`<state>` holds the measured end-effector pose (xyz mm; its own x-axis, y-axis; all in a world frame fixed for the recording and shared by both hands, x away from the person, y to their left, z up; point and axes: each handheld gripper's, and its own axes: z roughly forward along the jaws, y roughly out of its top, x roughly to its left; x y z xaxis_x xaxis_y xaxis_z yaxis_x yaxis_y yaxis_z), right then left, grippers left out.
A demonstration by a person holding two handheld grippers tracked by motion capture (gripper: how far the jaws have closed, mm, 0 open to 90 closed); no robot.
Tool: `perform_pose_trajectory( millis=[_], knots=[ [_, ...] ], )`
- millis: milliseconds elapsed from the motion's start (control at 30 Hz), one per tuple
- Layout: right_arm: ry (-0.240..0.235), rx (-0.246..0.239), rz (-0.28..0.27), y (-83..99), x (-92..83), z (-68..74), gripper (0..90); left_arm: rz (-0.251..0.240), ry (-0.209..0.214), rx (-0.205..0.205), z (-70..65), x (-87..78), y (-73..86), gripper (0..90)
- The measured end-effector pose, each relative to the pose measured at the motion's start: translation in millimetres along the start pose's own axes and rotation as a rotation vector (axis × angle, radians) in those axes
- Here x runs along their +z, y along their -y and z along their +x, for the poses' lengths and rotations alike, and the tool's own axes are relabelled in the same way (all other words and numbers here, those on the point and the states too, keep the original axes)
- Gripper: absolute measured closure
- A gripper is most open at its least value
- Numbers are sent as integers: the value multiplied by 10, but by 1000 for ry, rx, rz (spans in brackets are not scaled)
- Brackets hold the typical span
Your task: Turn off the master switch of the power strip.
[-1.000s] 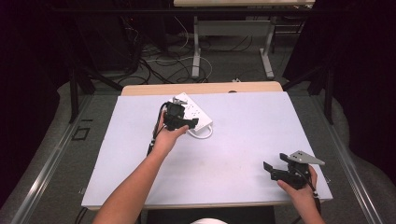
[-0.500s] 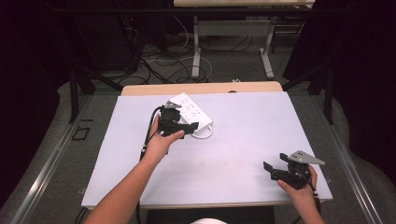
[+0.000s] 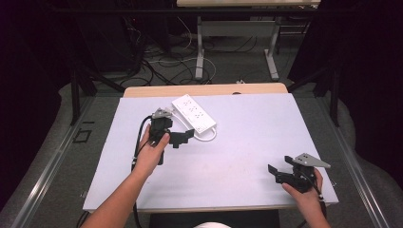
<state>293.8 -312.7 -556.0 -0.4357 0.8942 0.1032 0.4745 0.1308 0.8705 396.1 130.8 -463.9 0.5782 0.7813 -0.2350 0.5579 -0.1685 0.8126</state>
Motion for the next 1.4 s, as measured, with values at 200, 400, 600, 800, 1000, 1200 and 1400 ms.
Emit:
perform_pose_trajectory(
  millis=[200,400,600,800,1000,1200,1400],
  knots=[
    [0,1,0,0,1,-1,190,-3,-35,19,40,-166,80,4],
    [5,-1,1,-3,-3,1,190,-3,-45,32,70,-322,162,6],
    [8,0,-4,-6,-3,1,190,-12,-49,20,92,-482,226,6],
    [10,-2,-2,-5,-2,-1,190,-13,-70,6,123,-614,308,6],
    [5,4,-8,-5,6,9,190,-32,-87,-10,156,-739,395,7],
    [5,1,-9,-8,4,2,190,-34,-125,-31,219,-821,529,10],
    [7,-4,-14,-9,4,2,191,-31,-153,-57,307,-870,700,15]
  ],
)
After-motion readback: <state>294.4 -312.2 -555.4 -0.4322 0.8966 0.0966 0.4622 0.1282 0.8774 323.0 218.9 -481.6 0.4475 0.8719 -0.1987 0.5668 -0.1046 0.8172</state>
